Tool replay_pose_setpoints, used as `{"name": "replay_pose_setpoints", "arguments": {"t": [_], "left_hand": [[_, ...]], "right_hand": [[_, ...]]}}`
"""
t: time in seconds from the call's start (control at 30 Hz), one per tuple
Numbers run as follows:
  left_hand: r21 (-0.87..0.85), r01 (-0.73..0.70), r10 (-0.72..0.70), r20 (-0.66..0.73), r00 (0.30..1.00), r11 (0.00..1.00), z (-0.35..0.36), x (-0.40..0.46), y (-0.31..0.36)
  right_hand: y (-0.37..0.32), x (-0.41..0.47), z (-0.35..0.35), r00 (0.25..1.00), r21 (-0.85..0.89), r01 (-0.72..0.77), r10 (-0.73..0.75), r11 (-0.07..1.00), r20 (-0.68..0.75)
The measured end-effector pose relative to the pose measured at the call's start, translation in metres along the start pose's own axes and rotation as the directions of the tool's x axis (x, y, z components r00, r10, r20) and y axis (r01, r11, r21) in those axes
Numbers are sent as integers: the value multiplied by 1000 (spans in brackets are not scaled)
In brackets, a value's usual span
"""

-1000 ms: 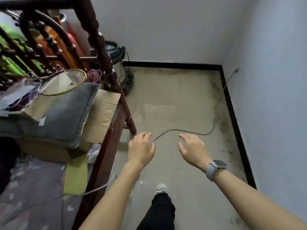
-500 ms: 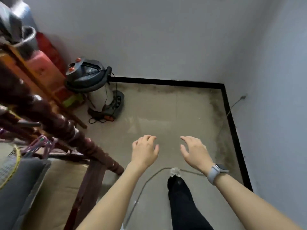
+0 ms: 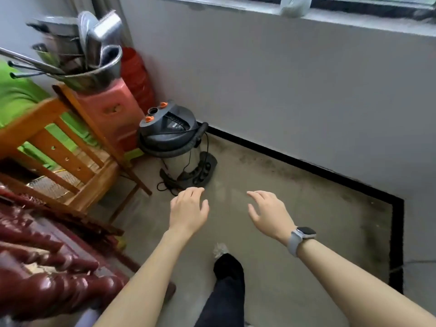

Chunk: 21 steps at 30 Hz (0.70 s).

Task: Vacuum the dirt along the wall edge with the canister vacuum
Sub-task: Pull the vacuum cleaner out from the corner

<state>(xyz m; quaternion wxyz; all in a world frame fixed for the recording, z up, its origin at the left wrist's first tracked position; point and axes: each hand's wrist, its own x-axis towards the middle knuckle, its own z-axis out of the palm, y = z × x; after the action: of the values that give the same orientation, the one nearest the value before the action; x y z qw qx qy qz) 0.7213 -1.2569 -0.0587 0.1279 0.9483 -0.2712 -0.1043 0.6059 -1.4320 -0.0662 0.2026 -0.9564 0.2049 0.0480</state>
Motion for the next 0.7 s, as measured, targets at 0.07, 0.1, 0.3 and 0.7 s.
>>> {"name": "replay_pose_setpoints", "arguments": {"t": [0.07, 0.1, 0.3, 0.7], "left_hand": [[-5, 57, -57, 0, 998, 998, -2, 49, -14], [-19, 85, -85, -1, 996, 996, -4, 75, -20], [-89, 178, -182, -34, 983, 980, -34, 224, -53], [-259, 489, -491, 63, 869, 833, -10, 395, -133]], "right_hand": [[1, 52, -3, 999, -14, 37, -37, 999, 22], [1, 79, -5, 998, -20, 50, -49, 999, 30], [-12, 244, -37, 988, -42, 115, -110, 992, 111], [-67, 516, -4, 914, 45, 278, -279, 959, 295]]}}
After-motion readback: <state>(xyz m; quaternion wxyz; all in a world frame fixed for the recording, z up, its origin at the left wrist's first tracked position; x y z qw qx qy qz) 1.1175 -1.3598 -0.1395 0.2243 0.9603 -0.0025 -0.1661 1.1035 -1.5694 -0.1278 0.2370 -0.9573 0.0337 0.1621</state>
